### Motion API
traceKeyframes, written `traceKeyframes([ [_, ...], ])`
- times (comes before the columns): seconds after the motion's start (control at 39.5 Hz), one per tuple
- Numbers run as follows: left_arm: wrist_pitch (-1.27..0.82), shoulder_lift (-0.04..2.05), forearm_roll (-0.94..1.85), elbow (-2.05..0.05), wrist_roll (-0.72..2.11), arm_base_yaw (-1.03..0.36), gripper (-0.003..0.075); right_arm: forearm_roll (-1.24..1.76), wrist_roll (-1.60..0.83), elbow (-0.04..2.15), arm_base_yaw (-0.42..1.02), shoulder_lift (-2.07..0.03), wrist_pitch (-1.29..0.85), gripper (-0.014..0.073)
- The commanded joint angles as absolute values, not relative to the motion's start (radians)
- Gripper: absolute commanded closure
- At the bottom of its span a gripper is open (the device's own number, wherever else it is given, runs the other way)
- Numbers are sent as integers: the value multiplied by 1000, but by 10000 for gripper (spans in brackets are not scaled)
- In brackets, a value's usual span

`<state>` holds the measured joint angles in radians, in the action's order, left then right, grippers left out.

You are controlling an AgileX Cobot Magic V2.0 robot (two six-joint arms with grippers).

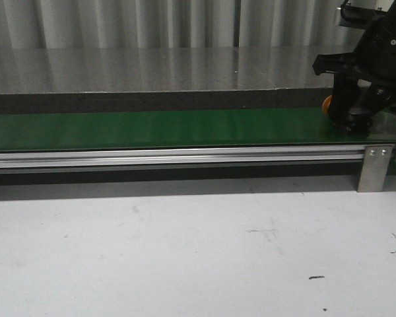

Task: Move button from left to right
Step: 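Grasp the button on the belt with the right gripper and lift, then move the held button over the green tray and open the right gripper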

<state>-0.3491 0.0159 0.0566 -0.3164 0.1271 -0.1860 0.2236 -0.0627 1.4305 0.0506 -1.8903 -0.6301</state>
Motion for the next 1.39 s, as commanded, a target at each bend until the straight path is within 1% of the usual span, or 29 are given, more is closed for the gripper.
traceKeyframes([
  [0.0, -272, 28, 66, -341, 125, -192, 741, 233, -63, 1468, 44, -1829, -619, 376],
  [0.13, -272, 28, 66, -341, 125, -192, 741, 228, -63, 1468, 36, -1806, -619, 377],
  [0.25, -272, 28, 66, -341, 125, -192, 741, 215, -64, 1468, -12, -1767, -617, 377],
  [0.53, -272, 28, 66, -341, 125, -192, 741, 170, -64, 1468, -223, -1726, -630, 377],
  [0.73, -272, 28, 66, -341, 125, -192, 741, 115, -82, 1467, -330, -1765, -628, 377],
  [0.96, -272, 28, 66, -341, 125, -192, 741, 93, -82, 1467, -375, -1861, -593, 368],
  [1.04, -272, 28, 66, -341, 125, -192, 741, 90, -82, 1467, -379, -1887, -583, 323],
  [1.19, -272, 28, 66, -341, 125, -192, 741, 88, -82, 1467, -379, -1933, -579, 189],
  [1.37, -272, 28, 66, -341, 125, -192, 741, 88, -82, 1486, -379, -1916, -593, 29],
])
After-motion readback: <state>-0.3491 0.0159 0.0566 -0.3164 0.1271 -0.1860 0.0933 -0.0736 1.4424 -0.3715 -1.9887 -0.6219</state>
